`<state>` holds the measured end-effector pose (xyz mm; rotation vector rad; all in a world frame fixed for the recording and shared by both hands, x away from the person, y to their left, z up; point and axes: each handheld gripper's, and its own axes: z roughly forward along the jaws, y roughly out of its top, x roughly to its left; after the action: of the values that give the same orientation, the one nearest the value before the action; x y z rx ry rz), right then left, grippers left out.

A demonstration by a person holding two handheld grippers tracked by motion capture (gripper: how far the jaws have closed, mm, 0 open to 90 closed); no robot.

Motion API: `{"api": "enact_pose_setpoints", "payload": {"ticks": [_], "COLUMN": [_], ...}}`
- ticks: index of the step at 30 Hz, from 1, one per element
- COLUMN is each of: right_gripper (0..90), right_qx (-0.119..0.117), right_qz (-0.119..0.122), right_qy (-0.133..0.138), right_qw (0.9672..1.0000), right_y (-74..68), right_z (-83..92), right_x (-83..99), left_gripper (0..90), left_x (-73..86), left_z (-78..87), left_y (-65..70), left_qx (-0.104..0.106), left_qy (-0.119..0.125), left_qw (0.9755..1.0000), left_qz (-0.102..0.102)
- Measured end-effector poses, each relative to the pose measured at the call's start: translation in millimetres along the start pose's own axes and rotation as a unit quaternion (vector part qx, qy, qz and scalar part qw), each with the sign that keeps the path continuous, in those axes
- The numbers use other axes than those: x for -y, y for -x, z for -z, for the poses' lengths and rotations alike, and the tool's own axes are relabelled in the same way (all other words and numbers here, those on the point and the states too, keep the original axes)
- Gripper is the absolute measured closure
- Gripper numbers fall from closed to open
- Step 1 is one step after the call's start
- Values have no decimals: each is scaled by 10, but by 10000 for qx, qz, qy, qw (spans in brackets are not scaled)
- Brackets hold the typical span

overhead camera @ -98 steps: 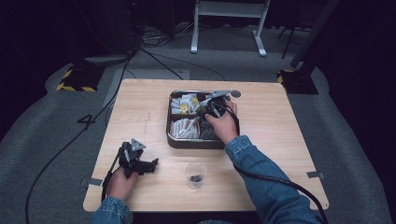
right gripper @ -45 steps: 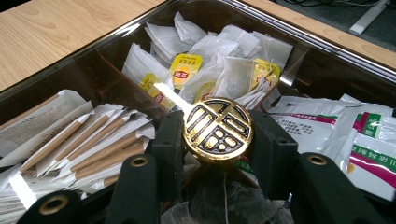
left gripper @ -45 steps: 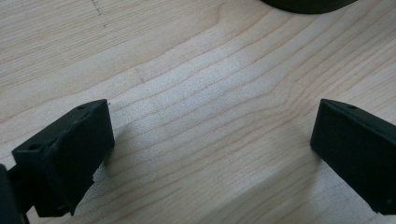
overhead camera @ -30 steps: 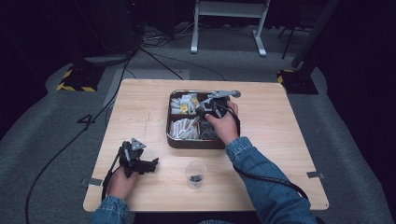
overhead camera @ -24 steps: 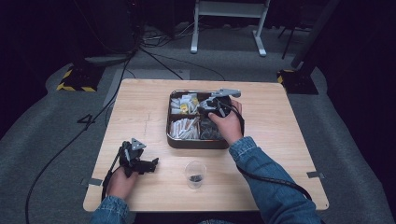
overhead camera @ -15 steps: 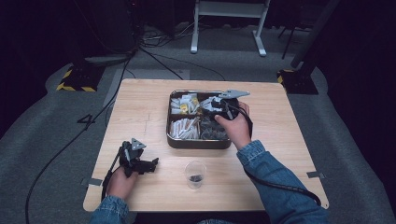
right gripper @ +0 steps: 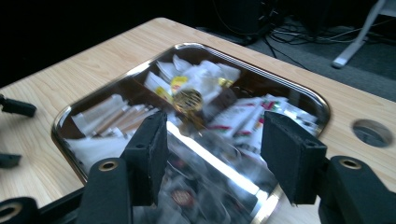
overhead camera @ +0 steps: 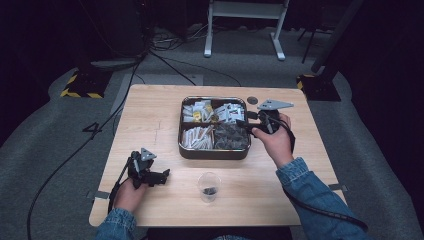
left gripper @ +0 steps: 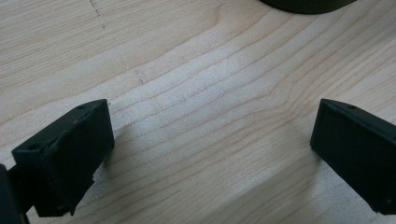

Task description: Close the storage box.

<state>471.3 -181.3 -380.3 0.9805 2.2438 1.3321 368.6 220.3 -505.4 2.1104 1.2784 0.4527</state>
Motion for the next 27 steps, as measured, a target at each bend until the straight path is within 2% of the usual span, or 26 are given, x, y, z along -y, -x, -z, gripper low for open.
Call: {"api": "enact_pose_setpoints", "payload": {"ticks": [4, 8, 12, 20, 27], "right_gripper": [418, 415, 415, 404, 394], "right_qx": [169, 235, 349, 489, 689], "right_qz": [93, -10, 44, -96, 124], "right_qy": [-39, -62, -136, -273, -444], "right_qw": [9998, 9997, 9993, 9984, 9966], "right_y": [84, 164, 228, 340, 440], "right_z": [167, 315, 427, 593, 716], "right_x": [81, 187, 304, 553, 822], "left_gripper": [0, 0, 0, 0, 0], "left_x": [-7, -17, -24, -32, -32], "left_z": [-4, -13, -19, -28, -27], "left_y": [-7, -34, -43, -57, -57], "left_qx": [21, 117, 167, 184, 185], "left_qy": [-13, 1, -8, 8, 7], "left_qw": [10000, 9998, 9997, 9996, 9996], "left_qz": [-36, -153, -164, -218, -214]}}
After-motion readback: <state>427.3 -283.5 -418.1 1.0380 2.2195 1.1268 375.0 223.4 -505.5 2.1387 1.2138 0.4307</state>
